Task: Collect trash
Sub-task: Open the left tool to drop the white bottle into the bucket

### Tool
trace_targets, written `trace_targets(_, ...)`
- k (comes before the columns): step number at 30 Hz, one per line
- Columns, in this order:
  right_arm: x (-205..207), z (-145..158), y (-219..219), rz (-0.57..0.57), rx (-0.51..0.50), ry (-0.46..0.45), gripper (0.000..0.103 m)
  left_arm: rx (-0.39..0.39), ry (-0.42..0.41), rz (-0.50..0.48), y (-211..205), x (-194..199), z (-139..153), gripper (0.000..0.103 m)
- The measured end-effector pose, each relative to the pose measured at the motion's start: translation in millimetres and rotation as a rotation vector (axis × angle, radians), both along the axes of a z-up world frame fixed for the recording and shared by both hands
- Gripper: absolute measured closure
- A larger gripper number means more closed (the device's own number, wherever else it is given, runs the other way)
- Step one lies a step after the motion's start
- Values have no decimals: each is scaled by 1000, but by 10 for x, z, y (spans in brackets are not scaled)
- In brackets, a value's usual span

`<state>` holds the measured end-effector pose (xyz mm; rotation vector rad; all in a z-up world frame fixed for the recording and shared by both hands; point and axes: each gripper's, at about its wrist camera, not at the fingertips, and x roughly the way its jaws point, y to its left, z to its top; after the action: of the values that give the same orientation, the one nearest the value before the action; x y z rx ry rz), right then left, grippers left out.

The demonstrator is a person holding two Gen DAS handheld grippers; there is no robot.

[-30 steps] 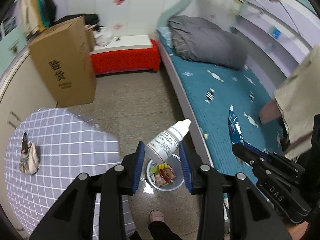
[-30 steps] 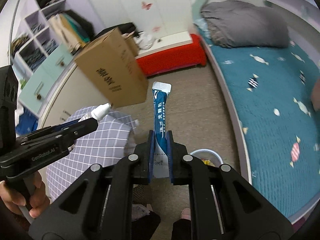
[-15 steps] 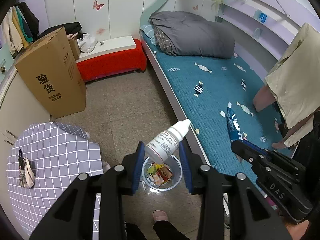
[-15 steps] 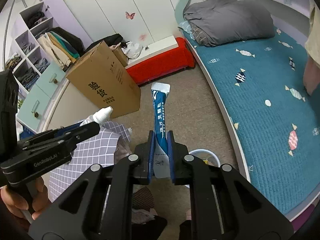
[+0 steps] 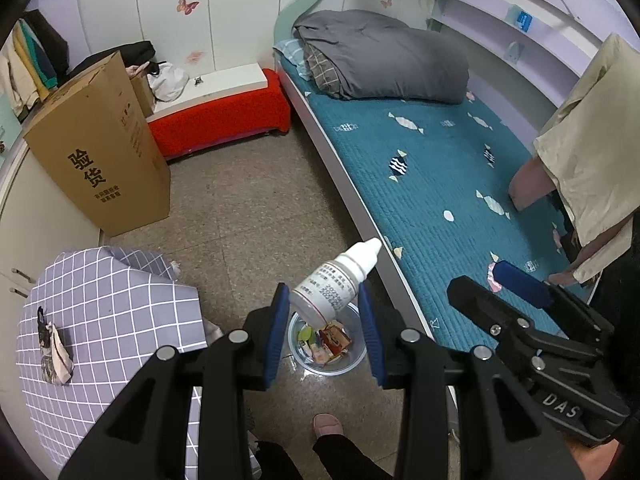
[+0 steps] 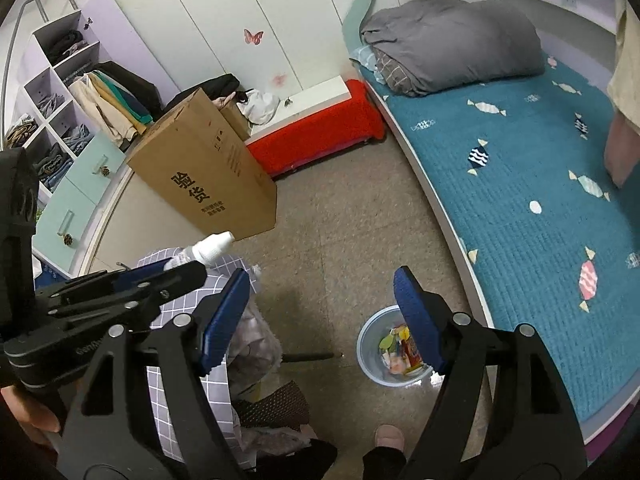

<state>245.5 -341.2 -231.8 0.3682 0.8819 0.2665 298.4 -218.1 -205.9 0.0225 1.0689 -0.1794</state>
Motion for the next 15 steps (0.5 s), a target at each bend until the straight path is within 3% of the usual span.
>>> trace_targets(15,-66,71,-210,-82,-3,-21,29,-6,8,-82,-290,100,-61,68)
